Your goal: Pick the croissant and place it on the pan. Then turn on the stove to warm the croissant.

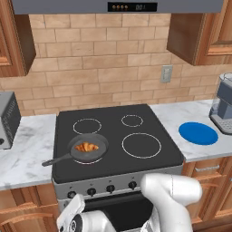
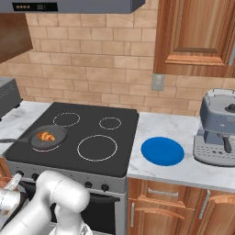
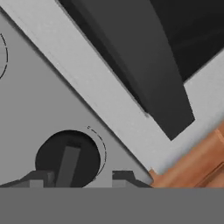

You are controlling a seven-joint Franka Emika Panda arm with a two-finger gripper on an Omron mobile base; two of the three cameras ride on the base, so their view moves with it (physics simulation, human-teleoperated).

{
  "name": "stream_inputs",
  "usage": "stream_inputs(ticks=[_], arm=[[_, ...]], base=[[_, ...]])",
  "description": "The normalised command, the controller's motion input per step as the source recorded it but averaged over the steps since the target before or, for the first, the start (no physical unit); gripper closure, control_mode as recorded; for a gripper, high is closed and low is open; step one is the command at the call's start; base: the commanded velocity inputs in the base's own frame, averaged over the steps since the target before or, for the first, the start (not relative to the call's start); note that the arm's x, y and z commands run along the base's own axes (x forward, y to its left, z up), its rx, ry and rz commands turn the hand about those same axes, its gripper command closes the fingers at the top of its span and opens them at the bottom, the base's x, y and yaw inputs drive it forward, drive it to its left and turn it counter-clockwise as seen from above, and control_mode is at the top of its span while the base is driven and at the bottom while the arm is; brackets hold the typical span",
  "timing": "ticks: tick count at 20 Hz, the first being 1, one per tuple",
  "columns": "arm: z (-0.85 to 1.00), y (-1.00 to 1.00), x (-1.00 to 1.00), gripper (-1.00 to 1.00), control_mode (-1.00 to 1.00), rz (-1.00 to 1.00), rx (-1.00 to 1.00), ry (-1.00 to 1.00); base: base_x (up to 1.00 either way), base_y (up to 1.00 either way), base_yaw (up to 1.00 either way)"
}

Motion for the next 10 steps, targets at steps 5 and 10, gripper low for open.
stream_inputs(ticks=[5, 10], arm=[[-0.09, 0.0, 0.65, 1.0, -1.0, 0.27, -0.4, -0.01], [0.0, 0.0, 0.7, 1.0, -1.0, 0.35, -0.46, 0.0]], base=[[0.0, 0.0, 0.0], [0.0, 0.0, 0.0]])
